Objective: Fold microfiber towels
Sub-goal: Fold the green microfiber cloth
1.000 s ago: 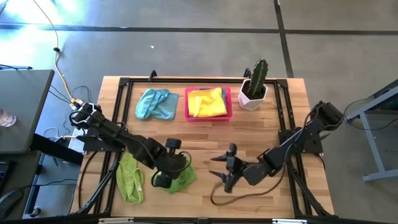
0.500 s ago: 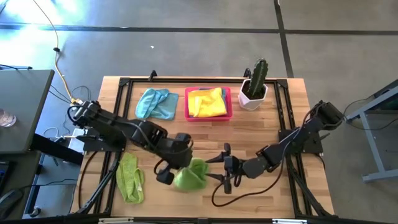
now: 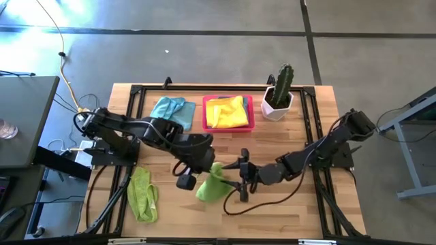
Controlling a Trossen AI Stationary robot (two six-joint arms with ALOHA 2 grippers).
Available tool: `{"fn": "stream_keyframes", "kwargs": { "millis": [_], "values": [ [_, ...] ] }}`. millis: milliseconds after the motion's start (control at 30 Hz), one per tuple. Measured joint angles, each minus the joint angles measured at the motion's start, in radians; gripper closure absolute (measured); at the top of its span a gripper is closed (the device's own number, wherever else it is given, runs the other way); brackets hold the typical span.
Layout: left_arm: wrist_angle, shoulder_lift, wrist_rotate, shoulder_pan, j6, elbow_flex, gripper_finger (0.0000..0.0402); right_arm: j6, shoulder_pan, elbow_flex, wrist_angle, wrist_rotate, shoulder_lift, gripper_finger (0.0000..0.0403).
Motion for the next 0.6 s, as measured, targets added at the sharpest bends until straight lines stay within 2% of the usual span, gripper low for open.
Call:
{"fn": "stream_keyframes", "kwargs": {
  "millis": [233, 467, 600],
  "values": [
    [-0.033, 0.0, -0.021, -0.001, 0.005, 0.023, 0.0401, -0.008, -0.041, 0.0, -0.055, -0.255, 0.0, 0.0187],
    [-0.034, -0.01, -0.082, 0.004, 0.004, 0.023, 0.0401, -0.029, -0.043, 0.0, -0.15, -0.384, 0.031, 0.0187],
    [-0.043, -0.024, -0.087, 0.017, -0.004, 0.023, 0.0401, -0.017, -0.039, 0.0, -0.152, -0.372, 0.059, 0.0187]
  ]
}}
